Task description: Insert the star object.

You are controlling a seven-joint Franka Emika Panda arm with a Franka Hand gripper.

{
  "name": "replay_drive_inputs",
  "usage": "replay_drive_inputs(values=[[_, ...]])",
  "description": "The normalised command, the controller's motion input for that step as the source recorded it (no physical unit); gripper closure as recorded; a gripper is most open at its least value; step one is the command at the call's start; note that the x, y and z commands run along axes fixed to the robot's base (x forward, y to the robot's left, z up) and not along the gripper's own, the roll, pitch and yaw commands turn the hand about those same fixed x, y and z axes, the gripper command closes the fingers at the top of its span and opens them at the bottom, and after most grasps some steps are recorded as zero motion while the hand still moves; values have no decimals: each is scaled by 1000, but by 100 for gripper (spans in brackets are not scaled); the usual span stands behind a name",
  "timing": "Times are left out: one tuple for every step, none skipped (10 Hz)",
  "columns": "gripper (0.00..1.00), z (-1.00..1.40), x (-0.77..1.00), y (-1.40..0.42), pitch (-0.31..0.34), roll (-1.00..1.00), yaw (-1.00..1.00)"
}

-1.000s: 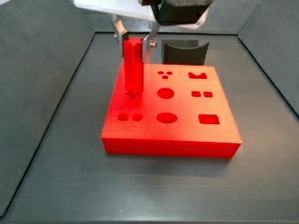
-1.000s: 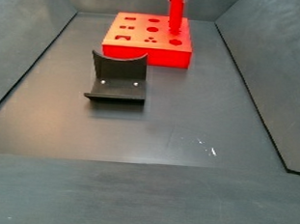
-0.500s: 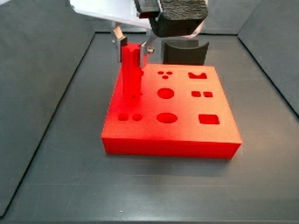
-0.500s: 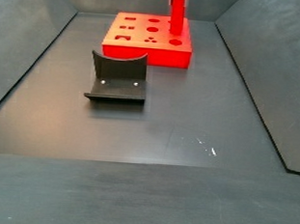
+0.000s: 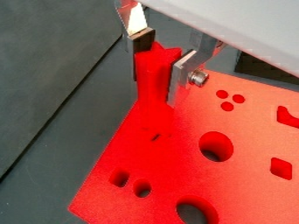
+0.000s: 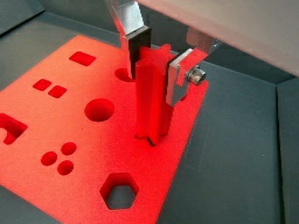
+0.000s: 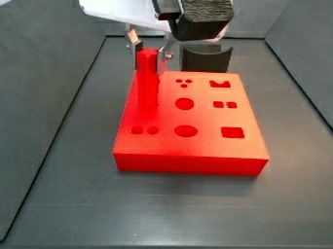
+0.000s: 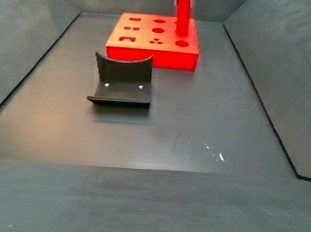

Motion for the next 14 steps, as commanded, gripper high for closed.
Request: replay_drive_inputs(values=[[100, -134, 23, 17, 0, 0, 0], [100, -211, 97, 74, 0, 3, 77], [100, -146, 6, 0, 0, 0, 6], [100, -140, 0, 0, 0, 0, 0], [100, -149, 0, 0, 0, 0, 0], [100, -251, 49, 0, 0, 0, 0], [100, -423, 191, 0, 11, 0, 0], [100, -483, 217, 0, 43, 0, 0], [100, -500, 249, 0, 59, 0, 0], [100, -494, 257, 0, 49, 24, 0], [100, -366, 154, -63, 50, 191, 9], [100, -440, 169, -123, 27, 239, 0], [100, -537, 11, -151, -30, 247, 3], [100, -557, 0, -209, -106, 277, 57]])
